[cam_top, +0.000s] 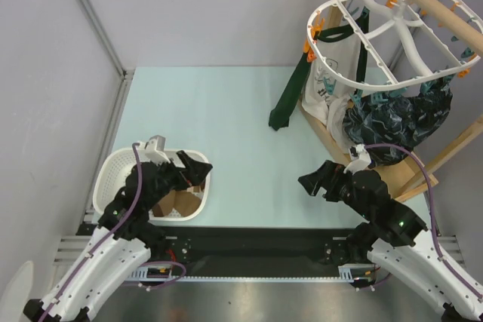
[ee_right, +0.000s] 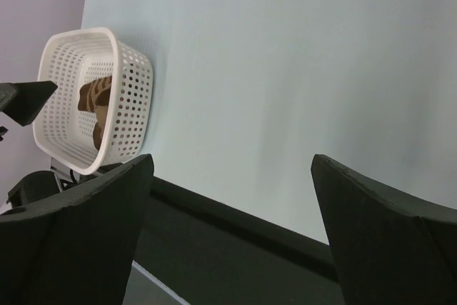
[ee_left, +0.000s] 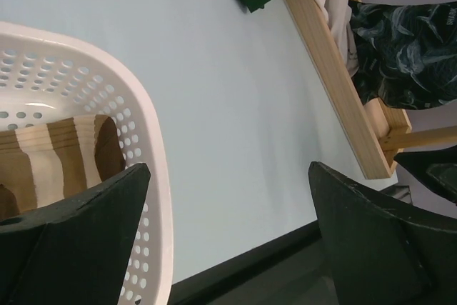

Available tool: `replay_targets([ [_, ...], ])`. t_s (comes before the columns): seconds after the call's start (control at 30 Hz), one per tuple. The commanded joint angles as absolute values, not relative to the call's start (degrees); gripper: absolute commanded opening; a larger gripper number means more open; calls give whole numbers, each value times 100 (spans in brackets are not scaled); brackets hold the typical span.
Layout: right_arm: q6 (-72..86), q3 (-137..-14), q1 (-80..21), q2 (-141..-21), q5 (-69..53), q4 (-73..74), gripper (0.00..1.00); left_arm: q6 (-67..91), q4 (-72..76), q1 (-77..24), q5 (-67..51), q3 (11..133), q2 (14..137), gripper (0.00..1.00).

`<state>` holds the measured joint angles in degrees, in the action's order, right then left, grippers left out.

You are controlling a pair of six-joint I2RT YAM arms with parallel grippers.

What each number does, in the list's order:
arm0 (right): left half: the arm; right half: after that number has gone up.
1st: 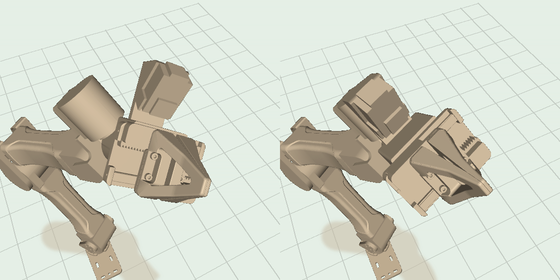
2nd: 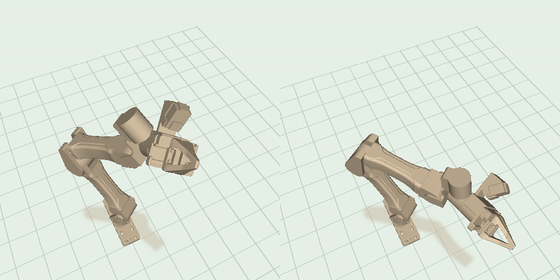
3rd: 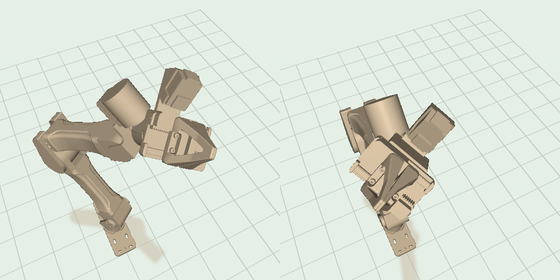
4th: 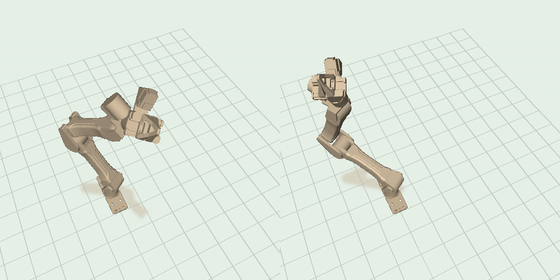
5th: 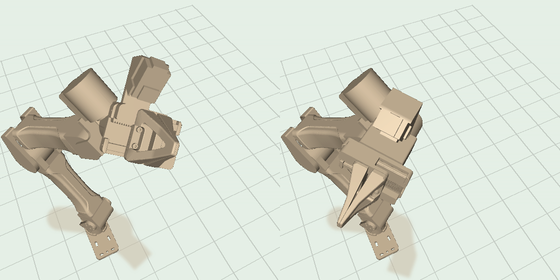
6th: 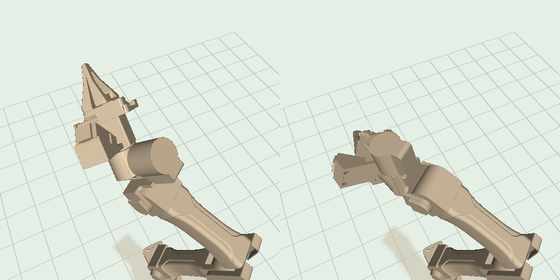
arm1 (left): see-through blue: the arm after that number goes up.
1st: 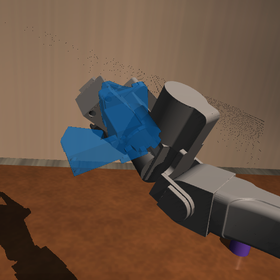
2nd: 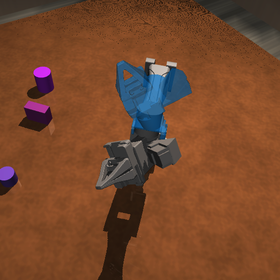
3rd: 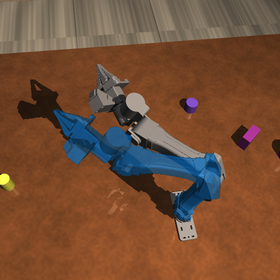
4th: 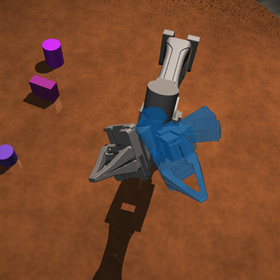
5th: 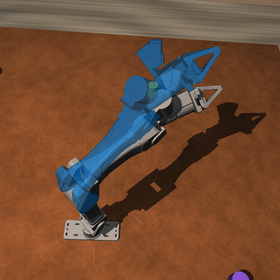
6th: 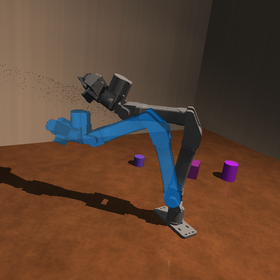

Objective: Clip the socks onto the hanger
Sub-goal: Open the clamp at the hanger.

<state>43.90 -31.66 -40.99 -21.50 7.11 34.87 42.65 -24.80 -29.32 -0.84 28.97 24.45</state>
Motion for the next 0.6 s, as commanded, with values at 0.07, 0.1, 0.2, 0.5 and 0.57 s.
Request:
replay_targets([
  [0.07,4237,-3226,-4069,-1986,703,3314,100,4438,-2794,-2883,141,3199,2733,100],
  [0.1,4158,-3243,-4069,-2004,660,3331,100,4421,-2804,-2883,132,3225,2794,100],
  [0.2,3983,-3304,-4069,-2074,467,3322,100,4281,-2707,-2883,-148,3278,3058,100],
  [0.5,2972,-4946,-4034,-2863,1467,3559,95,4148,-318,-2883,-2014,2998,3093,86],
  [0.57,2665,-5568,-4025,-3093,1773,3647,93,4420,690,-2909,-2520,2839,3277,83],
])
